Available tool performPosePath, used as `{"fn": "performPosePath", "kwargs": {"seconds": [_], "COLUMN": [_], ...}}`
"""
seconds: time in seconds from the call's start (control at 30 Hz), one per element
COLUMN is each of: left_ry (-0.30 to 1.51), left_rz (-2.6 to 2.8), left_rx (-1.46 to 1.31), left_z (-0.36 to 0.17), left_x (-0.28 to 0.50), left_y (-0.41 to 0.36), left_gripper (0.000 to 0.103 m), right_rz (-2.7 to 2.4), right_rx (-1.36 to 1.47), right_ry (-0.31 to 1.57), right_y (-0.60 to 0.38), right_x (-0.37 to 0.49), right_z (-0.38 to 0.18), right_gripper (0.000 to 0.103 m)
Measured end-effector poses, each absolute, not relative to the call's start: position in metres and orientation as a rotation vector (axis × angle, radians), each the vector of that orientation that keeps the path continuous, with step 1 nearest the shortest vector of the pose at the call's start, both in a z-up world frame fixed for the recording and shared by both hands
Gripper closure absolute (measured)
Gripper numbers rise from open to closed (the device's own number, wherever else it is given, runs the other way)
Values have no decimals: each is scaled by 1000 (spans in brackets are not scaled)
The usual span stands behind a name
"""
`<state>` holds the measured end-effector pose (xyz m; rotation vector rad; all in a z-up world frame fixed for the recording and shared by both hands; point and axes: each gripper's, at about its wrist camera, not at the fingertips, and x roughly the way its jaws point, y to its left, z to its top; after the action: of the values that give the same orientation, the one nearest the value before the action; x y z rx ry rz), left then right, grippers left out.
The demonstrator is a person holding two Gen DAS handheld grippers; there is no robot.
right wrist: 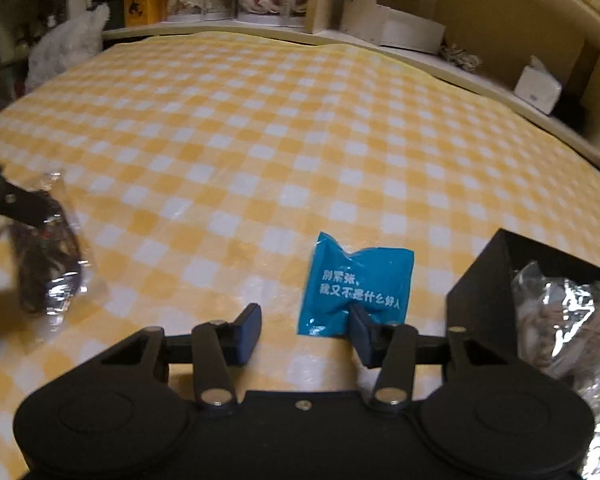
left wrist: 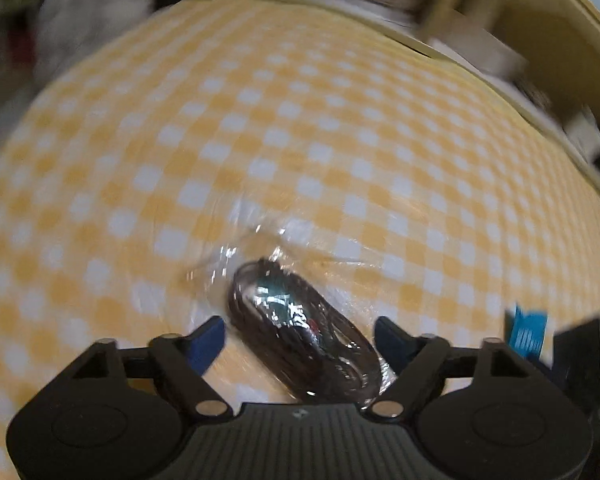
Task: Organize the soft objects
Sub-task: 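Grasp the blue packet with the right tool while the left tool moves over the dark cable bag, then grasp the clear bag of dark cables with the left tool while the right tool lifts the blue packet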
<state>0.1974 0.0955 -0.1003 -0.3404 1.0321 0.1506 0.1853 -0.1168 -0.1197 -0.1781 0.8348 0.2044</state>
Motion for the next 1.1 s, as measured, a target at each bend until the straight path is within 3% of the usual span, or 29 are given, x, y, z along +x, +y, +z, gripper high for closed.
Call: {"fn": "performPosePath", "kwargs": {"seconds": [0.17, 0.5, 0.67, 0.87, 1.1], "left_ry": [1003, 895, 945, 1015, 1035], "left_rz": [246, -31, -82, -101, -77], "left_rx": [-382, -319, -187, -44, 74], "left_z": [-120, -129, -132, -139, -150], "left_x": [202, 232, 237, 235, 226], "left_y": [89, 67, 49, 35, 17], "left_gripper": [0, 1, 5, 5, 12], "right_rz": [242, 304, 485, 633, 732], "right_rx": [-143, -258, -538, -892, -1060], "right_ry": [817, 838, 888, 979, 1054], "right_y": [-118, -134, -129, -112, -89], "right_x": [181, 191, 203, 227, 245], "right_z": [-106, -78, -75, -87, -106], "right_gripper": [55, 51, 33, 33, 34]}}
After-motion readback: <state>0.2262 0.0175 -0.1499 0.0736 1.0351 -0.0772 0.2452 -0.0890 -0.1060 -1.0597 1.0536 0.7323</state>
